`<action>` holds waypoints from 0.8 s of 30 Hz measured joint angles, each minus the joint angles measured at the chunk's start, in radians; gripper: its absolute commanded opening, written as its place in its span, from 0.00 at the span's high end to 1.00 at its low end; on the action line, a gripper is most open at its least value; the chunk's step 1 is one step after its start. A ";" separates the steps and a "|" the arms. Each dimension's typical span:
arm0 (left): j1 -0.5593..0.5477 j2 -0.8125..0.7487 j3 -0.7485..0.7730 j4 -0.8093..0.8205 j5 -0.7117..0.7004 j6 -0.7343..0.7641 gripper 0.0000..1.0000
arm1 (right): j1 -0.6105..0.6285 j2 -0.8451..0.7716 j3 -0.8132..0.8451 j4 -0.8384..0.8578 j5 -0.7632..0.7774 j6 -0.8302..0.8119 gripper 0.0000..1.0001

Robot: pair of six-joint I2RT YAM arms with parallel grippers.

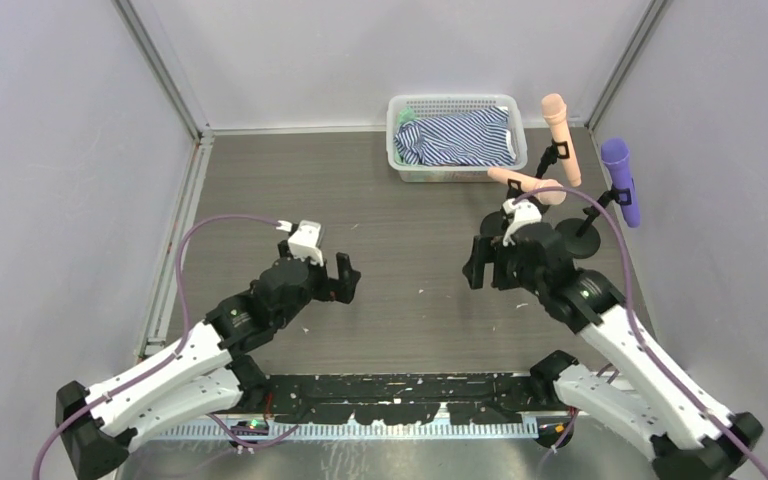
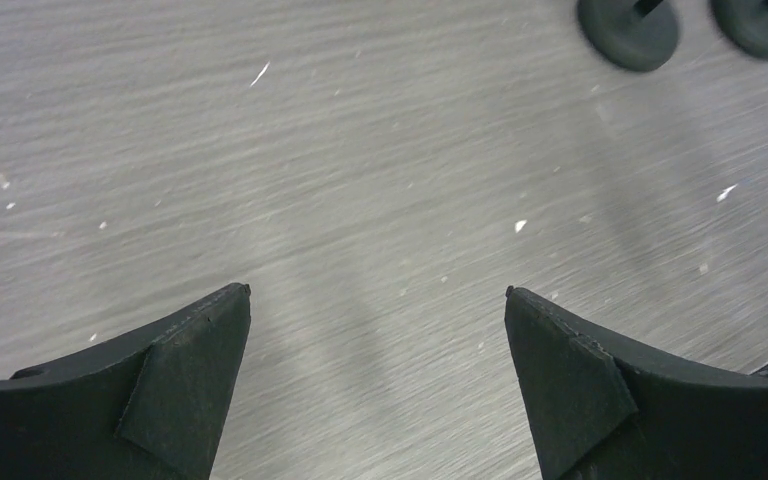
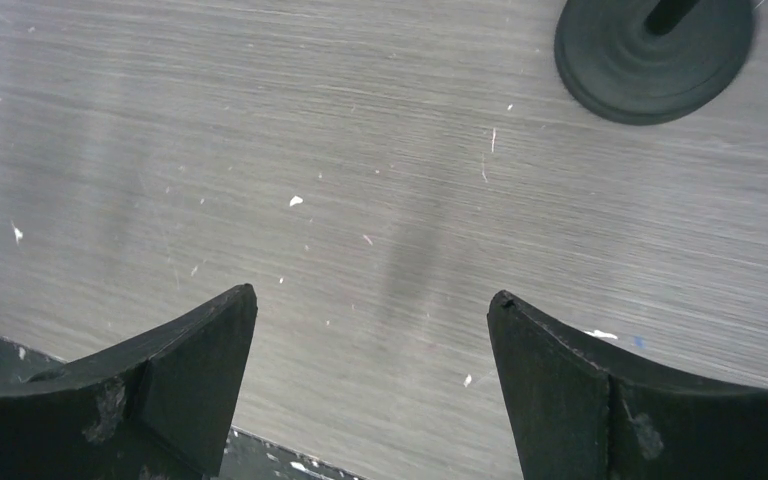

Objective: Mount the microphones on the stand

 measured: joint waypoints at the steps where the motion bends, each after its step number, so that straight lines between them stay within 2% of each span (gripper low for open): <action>1: 0.000 -0.011 -0.010 -0.026 -0.008 0.004 0.00 | -0.072 0.035 -0.021 0.044 -0.074 0.000 0.10; 4: 0.000 -0.041 -0.031 -0.073 -0.024 0.027 0.00 | -0.235 0.095 -0.089 0.111 -0.219 -0.003 0.08; 7: 0.000 -0.088 -0.065 -0.083 -0.043 0.056 0.00 | -0.317 0.017 -0.123 0.122 -0.263 -0.019 0.07; 13: 0.000 -0.170 -0.152 -0.079 -0.087 0.094 0.00 | -0.331 -0.311 -0.132 0.155 -0.211 -0.054 0.03; 16: 0.000 -0.206 -0.183 -0.078 -0.109 0.109 0.00 | -0.331 -0.418 -0.148 0.159 -0.147 -0.053 0.00; 24: 0.000 -0.306 -0.251 -0.031 -0.122 0.120 0.00 | -0.331 -0.496 -0.185 0.146 -0.052 -0.050 0.00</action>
